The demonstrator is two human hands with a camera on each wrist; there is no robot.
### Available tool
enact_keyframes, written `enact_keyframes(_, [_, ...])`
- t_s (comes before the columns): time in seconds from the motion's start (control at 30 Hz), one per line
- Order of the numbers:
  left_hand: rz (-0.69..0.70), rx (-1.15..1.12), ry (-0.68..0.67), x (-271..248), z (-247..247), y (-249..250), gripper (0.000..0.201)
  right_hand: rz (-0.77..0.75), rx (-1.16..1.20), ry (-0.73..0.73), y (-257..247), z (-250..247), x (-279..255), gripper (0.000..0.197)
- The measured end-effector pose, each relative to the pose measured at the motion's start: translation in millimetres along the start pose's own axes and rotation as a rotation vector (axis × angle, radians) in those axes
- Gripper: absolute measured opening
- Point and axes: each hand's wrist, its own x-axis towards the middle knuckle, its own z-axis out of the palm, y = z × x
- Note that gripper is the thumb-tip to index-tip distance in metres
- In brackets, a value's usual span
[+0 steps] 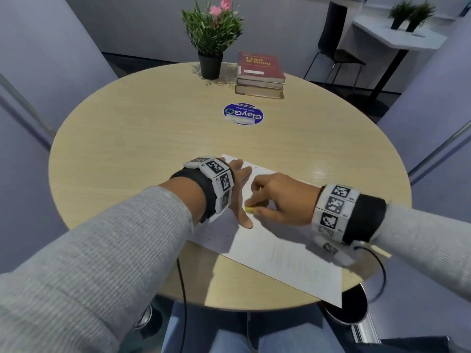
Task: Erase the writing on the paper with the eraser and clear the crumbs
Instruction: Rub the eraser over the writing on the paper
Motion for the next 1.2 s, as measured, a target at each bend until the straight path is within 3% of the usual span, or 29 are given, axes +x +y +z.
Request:
enact_keyframes(0.07, [-0.002,0.009,-0.003,-1.0,-1.0,0.1,0.139,0.013,0.009,-0.044,2.1,-4.5,-2.2,0.024])
enact_keyframes(0.2, [-0.021,0.000,-0.032,-3.9,-4.1,1.2,0.136,0.221,-0.060,0.072,29.8,-16.9,10.5,0.024])
enact_keyframes(0.37, [-0.040,-0.011,-0.049,-5.1,-3.9,-0.3,0.142,-0.024,0.015,-0.075,-0.2,-3.7,-6.2,0.024])
enact_keyframes(0.53, [-0.026,0.001,-0.023,-3.5,-4.4,-0.4,0.139,0.227,-0.098,0.044,36.5,-23.1,8.2,0.022])
enact_keyframes(0.7, [-0.014,0.026,-0.027,-0.7,-3.4,-3.1,0.140,-0.018,0.019,-0.073,-1.7,-3.7,-2.4,0.024])
enact_keyframes(0.87, [0.003,0.006,-0.007,1.4,-2.7,-6.4,0.137,0.273,-0.068,0.061,43.1,-23.3,15.0,0.023])
enact_keyframes(1.0, [-0.014,-0.010,-0.016,1.5,0.2,-6.7,0.141,0.037,0.001,0.011,6.4,-2.2,2.8,0.025])
enact_keyframes(1.07, [-0.009,0.000,-0.003,3.3,0.4,-6.4,0.142,0.014,0.051,-0.025,4.3,0.5,-0.9,0.026])
enact_keyframes(1.2, [-0.007,-0.009,-0.006,3.5,0.7,-7.6,0.144,0.278,-0.056,0.091,46.4,-19.9,11.0,0.024])
